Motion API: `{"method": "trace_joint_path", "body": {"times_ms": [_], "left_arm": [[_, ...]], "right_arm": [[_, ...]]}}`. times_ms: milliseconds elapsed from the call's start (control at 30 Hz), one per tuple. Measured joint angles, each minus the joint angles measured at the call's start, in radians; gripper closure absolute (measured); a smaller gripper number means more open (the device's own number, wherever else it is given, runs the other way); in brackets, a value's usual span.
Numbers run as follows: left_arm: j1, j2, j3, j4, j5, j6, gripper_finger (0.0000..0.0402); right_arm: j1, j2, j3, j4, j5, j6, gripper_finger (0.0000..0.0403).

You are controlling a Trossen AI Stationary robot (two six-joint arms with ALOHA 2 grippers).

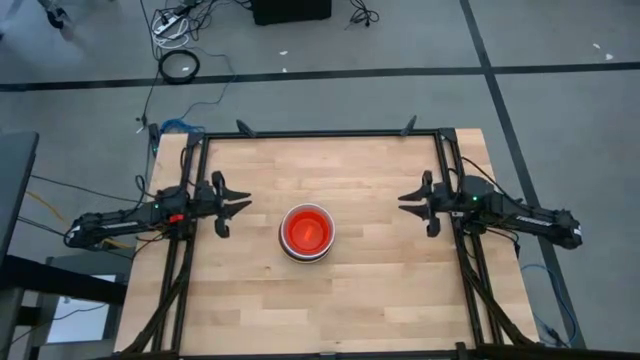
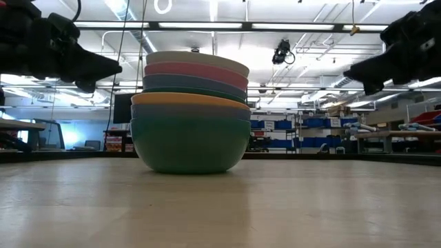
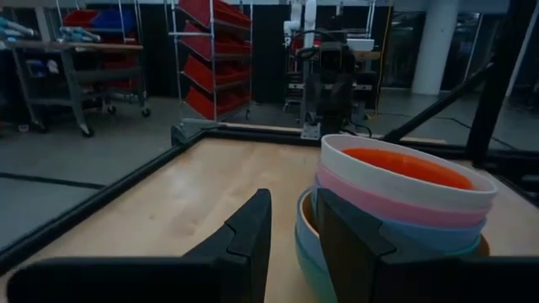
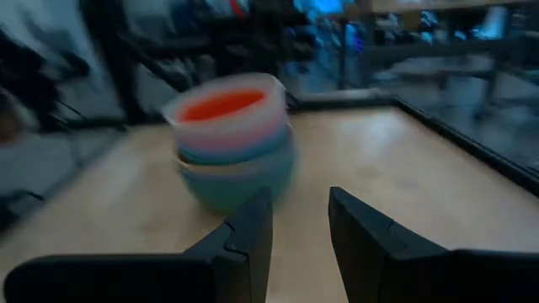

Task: Nest bowls inside each other
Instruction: Return to Home Position

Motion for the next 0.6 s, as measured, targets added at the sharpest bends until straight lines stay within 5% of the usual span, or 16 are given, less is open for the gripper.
{"method": "trace_joint_path", "body": {"times_ms": [233,600], "left_arm": [[0.0,0.0,0.0,-0.03,0.001,-0.059,0.0296],[0.0,0.0,0.0,-0.033,0.004,-0.028,0.0296]], "right_arm": [[0.0,-0.023,-0.001,0.26,-0.183,0.055,0.0295],[0.001,-0.006,-0.034,0.124,-0.121,0.004,0.0295]]}}
